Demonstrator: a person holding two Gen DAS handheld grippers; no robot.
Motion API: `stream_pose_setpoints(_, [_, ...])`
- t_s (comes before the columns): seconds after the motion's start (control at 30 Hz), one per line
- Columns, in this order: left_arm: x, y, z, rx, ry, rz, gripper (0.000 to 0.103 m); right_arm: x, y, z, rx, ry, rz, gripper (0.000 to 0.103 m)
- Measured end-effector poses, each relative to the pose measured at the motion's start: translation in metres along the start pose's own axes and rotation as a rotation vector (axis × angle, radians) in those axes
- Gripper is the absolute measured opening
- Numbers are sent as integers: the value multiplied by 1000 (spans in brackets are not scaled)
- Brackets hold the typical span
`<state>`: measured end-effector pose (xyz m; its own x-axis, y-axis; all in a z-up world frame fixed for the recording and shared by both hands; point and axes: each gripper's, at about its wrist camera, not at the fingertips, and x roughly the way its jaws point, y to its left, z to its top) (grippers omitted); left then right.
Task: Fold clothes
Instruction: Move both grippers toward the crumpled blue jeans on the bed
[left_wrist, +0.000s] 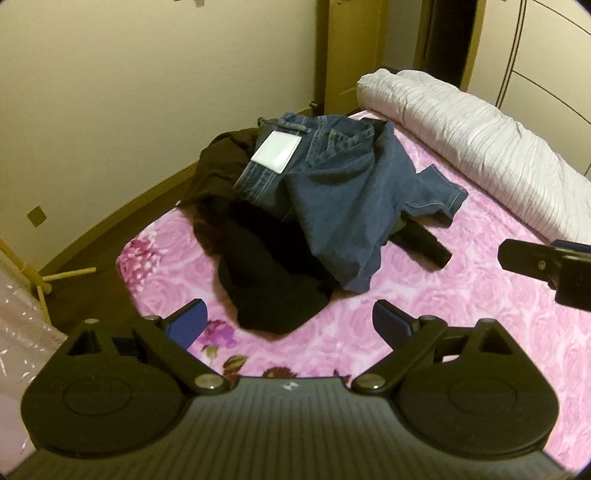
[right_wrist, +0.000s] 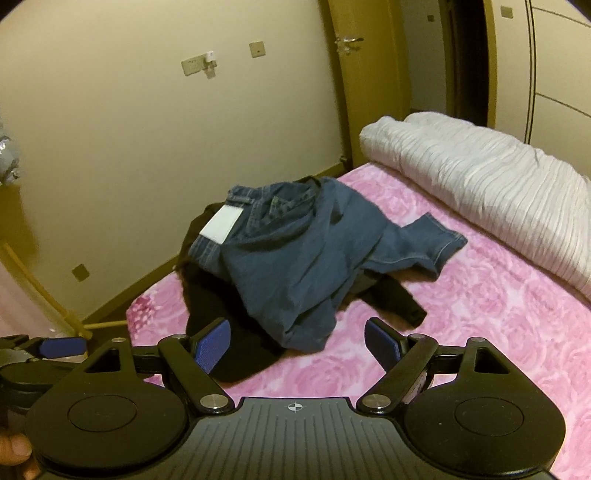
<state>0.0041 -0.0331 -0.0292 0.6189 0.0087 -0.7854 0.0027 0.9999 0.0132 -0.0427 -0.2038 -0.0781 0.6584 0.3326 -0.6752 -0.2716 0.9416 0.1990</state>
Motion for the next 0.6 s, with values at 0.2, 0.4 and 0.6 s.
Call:
stream_pose_setpoints(0.2, [16,-4,13,41,10,-21,95,9,-7,7,12,11,-40,83])
stream_pose_setpoints(0.4, [23,-7,16,70,16,-29,95,14,-12,8,26,18,-60,83])
stream_pose_setpoints(0.6, [31,-10,21,74,36,-40,94,18,-17,8,32,26,-73,83])
